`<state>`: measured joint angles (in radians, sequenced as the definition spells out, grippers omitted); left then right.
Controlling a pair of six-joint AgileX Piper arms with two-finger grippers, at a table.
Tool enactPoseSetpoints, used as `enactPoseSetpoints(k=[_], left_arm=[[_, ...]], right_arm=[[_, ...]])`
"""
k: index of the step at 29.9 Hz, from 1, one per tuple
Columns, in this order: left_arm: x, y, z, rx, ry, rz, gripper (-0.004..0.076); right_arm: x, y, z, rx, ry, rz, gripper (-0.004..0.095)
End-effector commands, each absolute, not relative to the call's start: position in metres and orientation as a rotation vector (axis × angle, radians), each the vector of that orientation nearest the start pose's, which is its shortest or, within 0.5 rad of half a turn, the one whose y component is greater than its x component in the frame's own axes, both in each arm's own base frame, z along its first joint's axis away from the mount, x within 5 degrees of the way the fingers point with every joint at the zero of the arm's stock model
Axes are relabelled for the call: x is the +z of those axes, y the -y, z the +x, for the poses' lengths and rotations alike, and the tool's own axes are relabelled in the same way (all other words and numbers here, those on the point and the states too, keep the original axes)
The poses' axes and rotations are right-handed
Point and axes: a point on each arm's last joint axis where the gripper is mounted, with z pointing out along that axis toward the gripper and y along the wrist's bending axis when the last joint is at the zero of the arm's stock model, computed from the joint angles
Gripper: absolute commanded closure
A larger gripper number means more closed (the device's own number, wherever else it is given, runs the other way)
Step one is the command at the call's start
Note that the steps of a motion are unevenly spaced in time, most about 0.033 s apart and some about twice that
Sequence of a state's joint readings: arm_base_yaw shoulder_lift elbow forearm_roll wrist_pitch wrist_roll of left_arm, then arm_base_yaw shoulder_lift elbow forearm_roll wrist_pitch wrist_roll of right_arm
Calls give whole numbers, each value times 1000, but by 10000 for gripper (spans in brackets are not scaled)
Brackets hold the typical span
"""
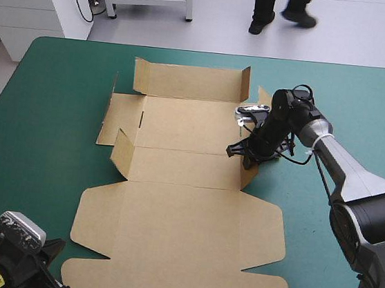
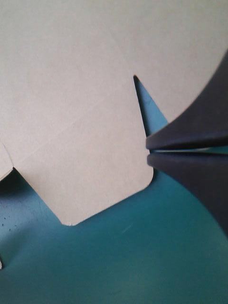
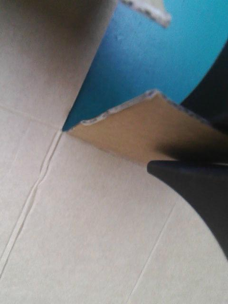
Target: Fold the box
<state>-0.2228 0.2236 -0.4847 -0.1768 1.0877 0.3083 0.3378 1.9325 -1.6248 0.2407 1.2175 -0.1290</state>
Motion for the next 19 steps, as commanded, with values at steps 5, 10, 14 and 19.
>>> enactPoseSetpoints(k=[5,10,14,19], left_arm=[[282,21,28,-188,-2152,563,731],[282,22,28,-190,-2152,563,731],[282,22,28,-190,-2152,563,731],[282,22,28,-190,-2152,563,731]], right_arm=[[279,-150,366,369,-2858,-622,923],[283,-151,367,370,-2843,-621,923],[295,-151,373,349,-2790,-618,923],[312,-156,378,314,-2617,-858,923]])
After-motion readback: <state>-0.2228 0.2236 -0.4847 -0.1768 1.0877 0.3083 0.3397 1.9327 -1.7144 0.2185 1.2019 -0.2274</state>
